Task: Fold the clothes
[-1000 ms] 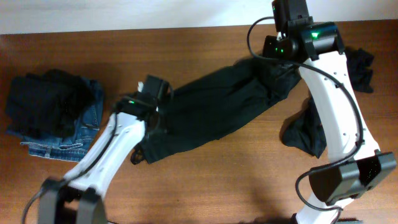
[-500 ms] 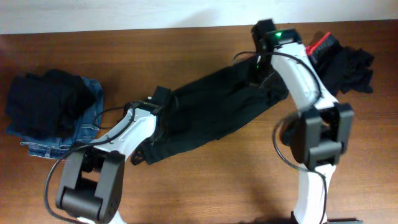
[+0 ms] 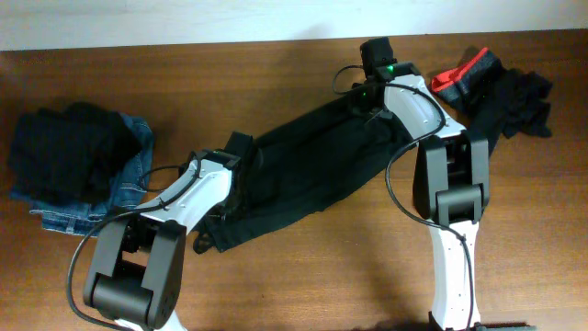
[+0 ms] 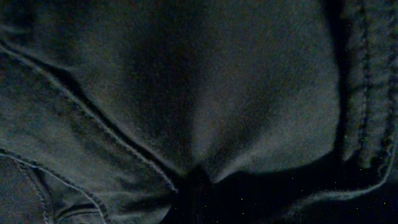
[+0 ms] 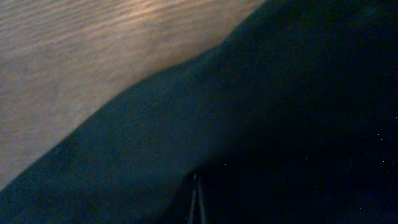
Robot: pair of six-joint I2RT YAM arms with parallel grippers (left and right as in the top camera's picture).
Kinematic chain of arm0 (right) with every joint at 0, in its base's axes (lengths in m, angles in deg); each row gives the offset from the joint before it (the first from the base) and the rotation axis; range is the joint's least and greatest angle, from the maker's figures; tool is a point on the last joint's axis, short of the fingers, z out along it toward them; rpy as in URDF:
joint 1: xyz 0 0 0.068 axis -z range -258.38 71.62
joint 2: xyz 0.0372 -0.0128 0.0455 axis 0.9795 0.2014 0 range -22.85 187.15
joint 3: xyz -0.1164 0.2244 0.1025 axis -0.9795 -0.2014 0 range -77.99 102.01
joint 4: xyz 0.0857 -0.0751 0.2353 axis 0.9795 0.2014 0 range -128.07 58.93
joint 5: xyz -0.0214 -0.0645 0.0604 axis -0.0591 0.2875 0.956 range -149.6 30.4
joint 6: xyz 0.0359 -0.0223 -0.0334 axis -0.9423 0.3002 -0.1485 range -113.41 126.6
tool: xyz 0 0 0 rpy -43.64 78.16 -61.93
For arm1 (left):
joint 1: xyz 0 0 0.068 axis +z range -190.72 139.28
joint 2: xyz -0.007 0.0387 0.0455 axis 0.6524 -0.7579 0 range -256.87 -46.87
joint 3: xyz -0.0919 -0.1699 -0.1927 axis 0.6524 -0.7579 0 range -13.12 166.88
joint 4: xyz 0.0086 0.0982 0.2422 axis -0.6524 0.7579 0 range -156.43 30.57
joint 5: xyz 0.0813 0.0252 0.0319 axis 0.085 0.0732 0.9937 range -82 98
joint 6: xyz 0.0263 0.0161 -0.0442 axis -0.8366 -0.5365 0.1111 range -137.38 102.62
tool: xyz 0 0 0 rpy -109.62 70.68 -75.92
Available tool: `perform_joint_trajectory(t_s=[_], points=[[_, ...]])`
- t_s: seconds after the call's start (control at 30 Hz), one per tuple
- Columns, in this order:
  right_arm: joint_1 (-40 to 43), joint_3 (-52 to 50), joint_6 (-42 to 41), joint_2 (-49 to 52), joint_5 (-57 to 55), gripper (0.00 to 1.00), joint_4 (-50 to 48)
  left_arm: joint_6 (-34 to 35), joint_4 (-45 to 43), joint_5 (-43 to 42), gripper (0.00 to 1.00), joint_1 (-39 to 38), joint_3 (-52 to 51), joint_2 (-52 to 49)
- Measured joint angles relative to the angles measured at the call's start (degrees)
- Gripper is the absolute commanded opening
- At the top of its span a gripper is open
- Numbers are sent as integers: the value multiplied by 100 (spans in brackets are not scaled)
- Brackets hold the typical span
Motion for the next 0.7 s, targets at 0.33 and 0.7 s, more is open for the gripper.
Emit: perform_joint_trajectory(t_s=[0.33, 0.7], points=[[929, 1250, 190, 2, 1375, 4, 767, 0, 59, -4, 0, -4, 2, -2], [1561, 2876, 798, -374, 1572, 4, 3713, 0, 70, 2, 0, -4, 2, -4]])
